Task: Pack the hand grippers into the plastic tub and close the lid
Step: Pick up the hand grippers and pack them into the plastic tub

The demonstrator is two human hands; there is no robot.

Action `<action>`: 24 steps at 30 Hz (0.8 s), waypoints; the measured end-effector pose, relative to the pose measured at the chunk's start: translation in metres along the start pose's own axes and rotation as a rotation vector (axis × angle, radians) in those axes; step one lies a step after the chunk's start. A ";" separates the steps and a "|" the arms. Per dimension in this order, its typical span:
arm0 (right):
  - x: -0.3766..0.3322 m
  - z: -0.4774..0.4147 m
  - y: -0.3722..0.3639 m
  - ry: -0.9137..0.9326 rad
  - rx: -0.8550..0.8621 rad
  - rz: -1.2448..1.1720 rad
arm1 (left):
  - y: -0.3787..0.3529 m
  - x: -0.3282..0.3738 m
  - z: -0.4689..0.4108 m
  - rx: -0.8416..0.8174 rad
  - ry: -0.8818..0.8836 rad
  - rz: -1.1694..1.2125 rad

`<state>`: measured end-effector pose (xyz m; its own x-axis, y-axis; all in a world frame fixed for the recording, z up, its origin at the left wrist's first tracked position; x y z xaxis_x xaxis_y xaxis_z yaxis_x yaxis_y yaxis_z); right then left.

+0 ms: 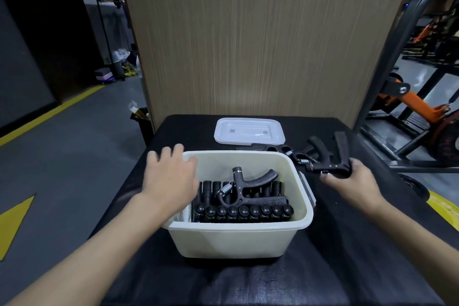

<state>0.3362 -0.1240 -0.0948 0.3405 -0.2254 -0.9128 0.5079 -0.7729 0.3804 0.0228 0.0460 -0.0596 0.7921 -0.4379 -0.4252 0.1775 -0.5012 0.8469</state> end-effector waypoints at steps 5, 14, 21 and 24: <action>-0.067 0.024 0.004 0.230 -0.290 -0.106 | 0.025 0.026 -0.009 0.135 -0.215 0.647; -0.100 0.056 -0.028 0.077 -0.692 -0.433 | 0.052 0.030 -0.022 0.153 -0.356 1.015; -0.097 0.058 -0.043 -0.143 -0.723 -0.468 | 0.040 0.022 -0.025 -0.012 -0.302 1.155; -0.093 0.050 -0.043 0.151 -0.514 -0.192 | 0.031 0.022 -0.025 -0.050 -0.297 1.057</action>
<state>0.2432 -0.0989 -0.0337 0.2943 0.0071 -0.9557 0.8788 -0.3950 0.2677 0.0606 0.0391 -0.0345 0.3871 -0.7941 0.4686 -0.4790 0.2610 0.8381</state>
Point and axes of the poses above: each hand's wrist, its own z-axis away from the middle knuckle, its own y-axis out of the back of the hand, x = y × z, the point moved 1 cm from there along -z, towards the middle knuckle, and after that the axes turned 9 degrees about -z, right-handed, at the moved point
